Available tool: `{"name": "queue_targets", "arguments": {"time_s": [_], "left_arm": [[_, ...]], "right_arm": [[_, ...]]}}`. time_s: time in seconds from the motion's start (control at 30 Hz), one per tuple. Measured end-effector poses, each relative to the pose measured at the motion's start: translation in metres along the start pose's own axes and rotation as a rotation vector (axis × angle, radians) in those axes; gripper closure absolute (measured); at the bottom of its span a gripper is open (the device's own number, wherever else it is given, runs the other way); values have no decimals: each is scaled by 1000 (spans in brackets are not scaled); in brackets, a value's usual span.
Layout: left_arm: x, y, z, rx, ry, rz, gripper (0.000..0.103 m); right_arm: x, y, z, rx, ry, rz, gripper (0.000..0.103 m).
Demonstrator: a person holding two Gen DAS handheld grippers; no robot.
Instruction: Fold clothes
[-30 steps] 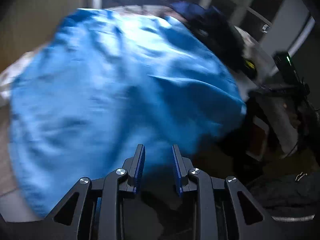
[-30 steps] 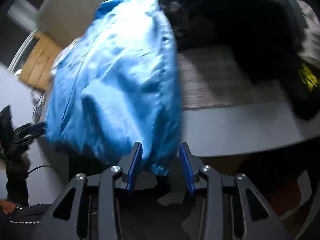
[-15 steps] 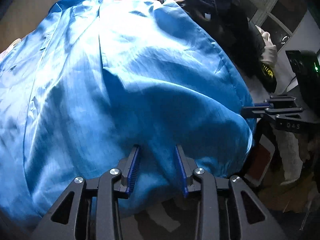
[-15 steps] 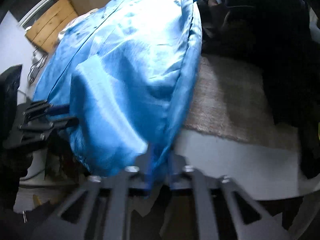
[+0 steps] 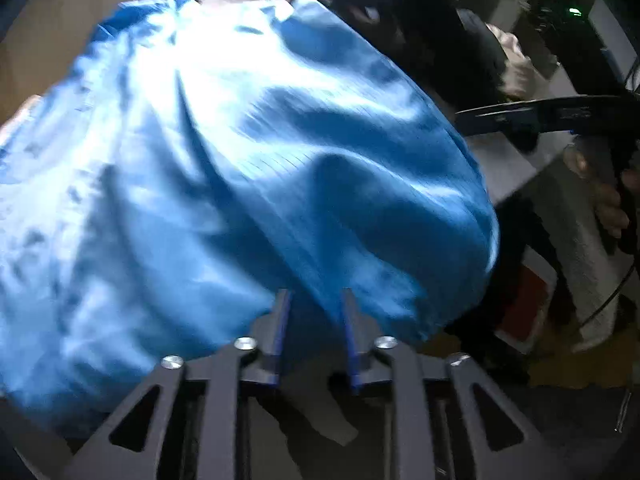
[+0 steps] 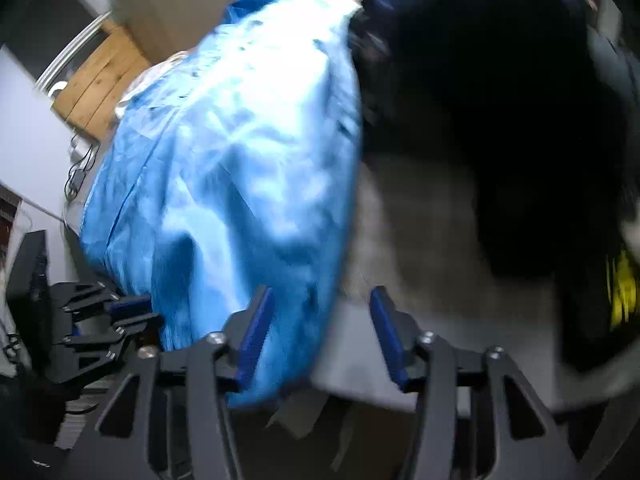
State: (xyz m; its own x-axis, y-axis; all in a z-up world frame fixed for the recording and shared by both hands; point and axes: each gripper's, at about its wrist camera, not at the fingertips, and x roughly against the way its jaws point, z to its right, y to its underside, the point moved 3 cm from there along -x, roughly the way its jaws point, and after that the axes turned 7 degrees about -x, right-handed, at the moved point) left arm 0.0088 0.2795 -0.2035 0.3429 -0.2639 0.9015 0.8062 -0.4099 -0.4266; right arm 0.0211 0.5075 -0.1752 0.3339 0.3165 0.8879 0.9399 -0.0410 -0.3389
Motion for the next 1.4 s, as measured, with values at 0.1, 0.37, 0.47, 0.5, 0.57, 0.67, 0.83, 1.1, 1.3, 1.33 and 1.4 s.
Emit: {"name": "queue_targets", "arguments": {"time_s": [0.1, 0.37, 0.47, 0.5, 0.57, 0.67, 0.83, 1.1, 1.3, 1.33, 1.4], "left_arm": [[19, 1, -10, 8, -36, 39, 77], [75, 37, -125, 220, -227, 82, 72], [94, 70, -169, 322, -248, 73, 72], [99, 81, -182, 343, -260, 69, 72], [97, 94, -196, 344, -294, 61, 72], [93, 95, -217, 402, -285, 64, 72], [81, 64, -179, 304, -160, 102, 72], [37, -20, -9, 20, 195, 138, 68], [-5, -75, 84, -90, 121, 123, 61], [-13, -80, 88, -83, 105, 114, 61], [-28, -89, 98, -70, 75, 96, 60]], "right_arm": [[-18, -11, -8, 60, 58, -24, 75], [-4, -25, 1, 55, 67, -48, 61], [-5, -37, 4, -18, 17, -2, 37], [-9, -38, 2, -28, -3, -8, 37], [-24, -39, -3, -28, 6, -34, 37], [-43, -39, -14, 4, 47, -69, 72], [-39, -36, -22, 18, 73, -145, 97], [42, -143, -51, 127, 87, 79, 62], [4, -283, -62, 211, 134, 153, 48], [-14, -300, -64, 220, 153, 135, 48], [-56, -324, -63, 229, 172, 71, 48]]}}
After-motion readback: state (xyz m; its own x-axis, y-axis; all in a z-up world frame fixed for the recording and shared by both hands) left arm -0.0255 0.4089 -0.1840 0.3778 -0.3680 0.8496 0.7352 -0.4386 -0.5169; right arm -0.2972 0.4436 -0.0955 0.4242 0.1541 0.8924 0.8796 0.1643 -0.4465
